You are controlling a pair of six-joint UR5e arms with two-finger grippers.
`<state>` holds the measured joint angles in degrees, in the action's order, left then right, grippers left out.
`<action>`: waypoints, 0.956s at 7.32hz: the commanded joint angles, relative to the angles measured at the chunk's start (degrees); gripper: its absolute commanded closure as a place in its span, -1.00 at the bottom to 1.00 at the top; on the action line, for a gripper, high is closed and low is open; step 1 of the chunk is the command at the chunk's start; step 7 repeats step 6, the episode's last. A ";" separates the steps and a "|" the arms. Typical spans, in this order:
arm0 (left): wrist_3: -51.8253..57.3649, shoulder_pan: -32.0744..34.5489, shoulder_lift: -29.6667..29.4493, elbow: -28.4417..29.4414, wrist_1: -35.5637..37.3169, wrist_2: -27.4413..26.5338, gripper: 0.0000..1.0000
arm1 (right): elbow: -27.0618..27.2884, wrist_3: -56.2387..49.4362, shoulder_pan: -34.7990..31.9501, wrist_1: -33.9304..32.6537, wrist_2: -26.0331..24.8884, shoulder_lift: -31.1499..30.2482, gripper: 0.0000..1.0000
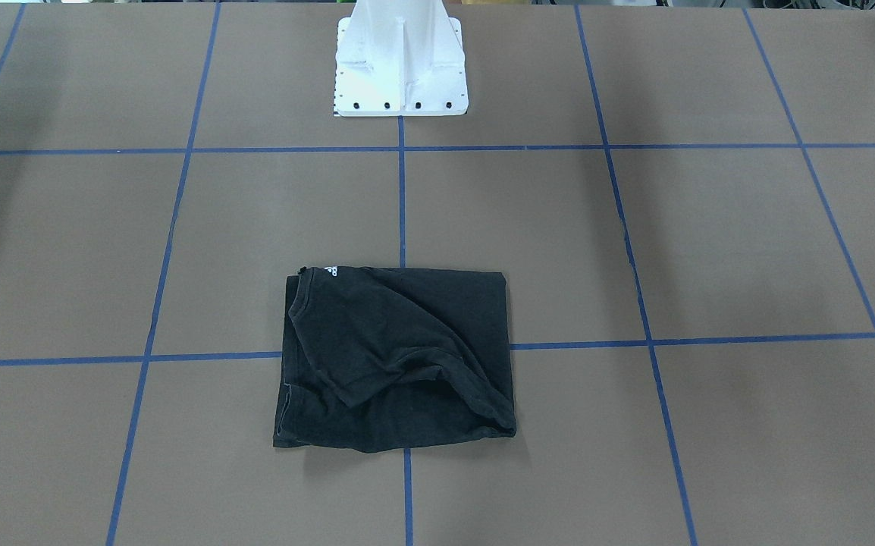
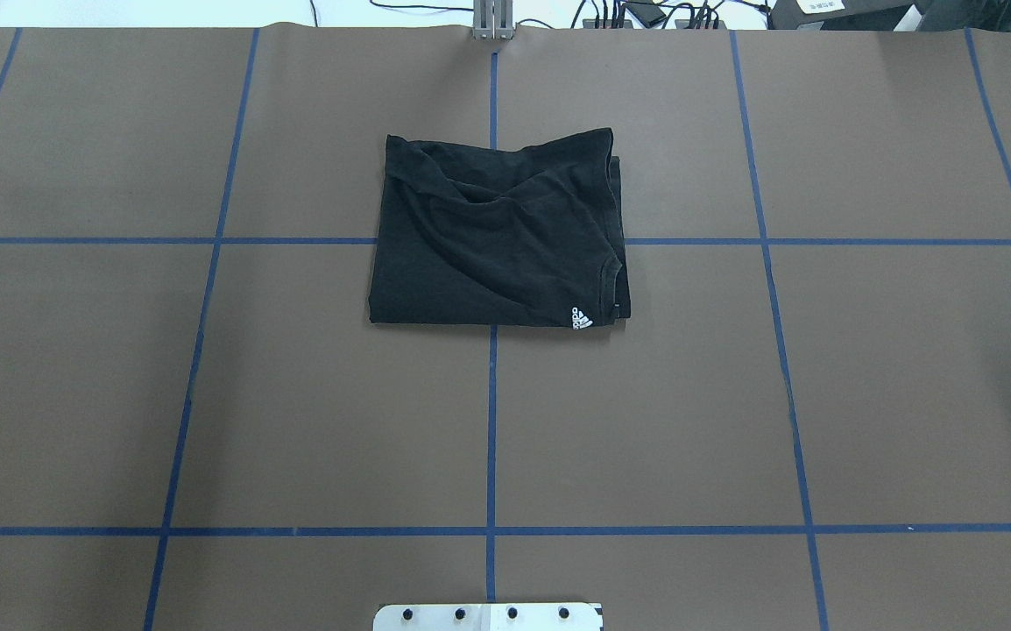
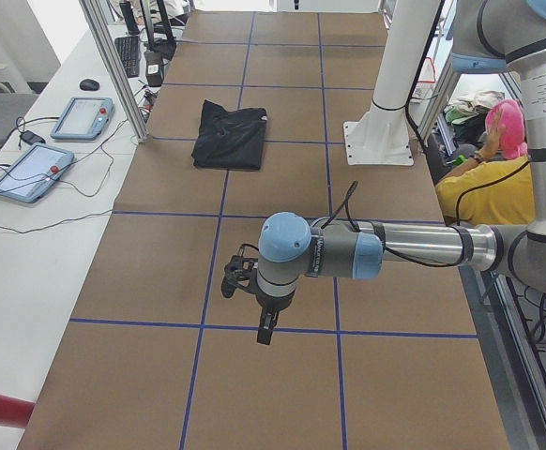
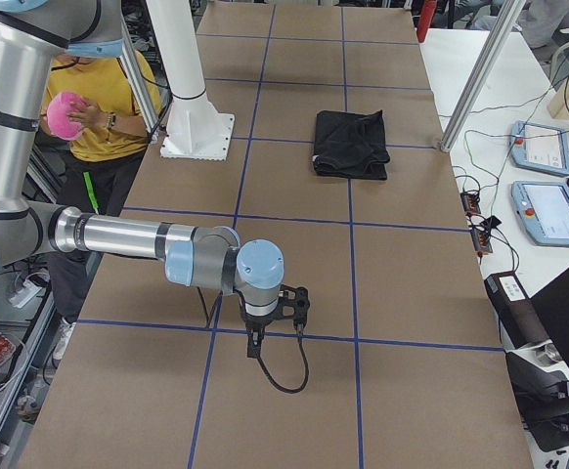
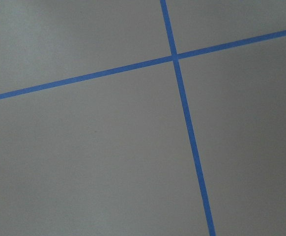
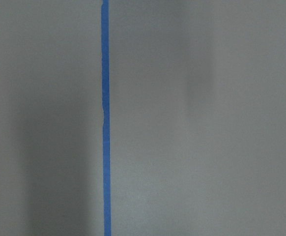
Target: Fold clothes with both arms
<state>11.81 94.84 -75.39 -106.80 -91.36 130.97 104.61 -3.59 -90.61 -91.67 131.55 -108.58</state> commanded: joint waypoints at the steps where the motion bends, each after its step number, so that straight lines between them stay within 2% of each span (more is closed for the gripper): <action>1: -0.12 0.00 0.25 1.41 0.05 -0.01 -1.00 | -0.01 0.16 0.00 0.00 0.02 0.04 -1.00; 4: 0.05 0.00 0.25 3.95 -0.13 -0.27 -1.00 | -0.02 0.16 0.00 0.00 -0.06 -0.05 -1.00; 7: 0.14 0.00 0.25 4.14 -0.13 -0.10 -1.00 | -0.19 0.16 0.00 -0.09 -0.59 -0.22 -1.00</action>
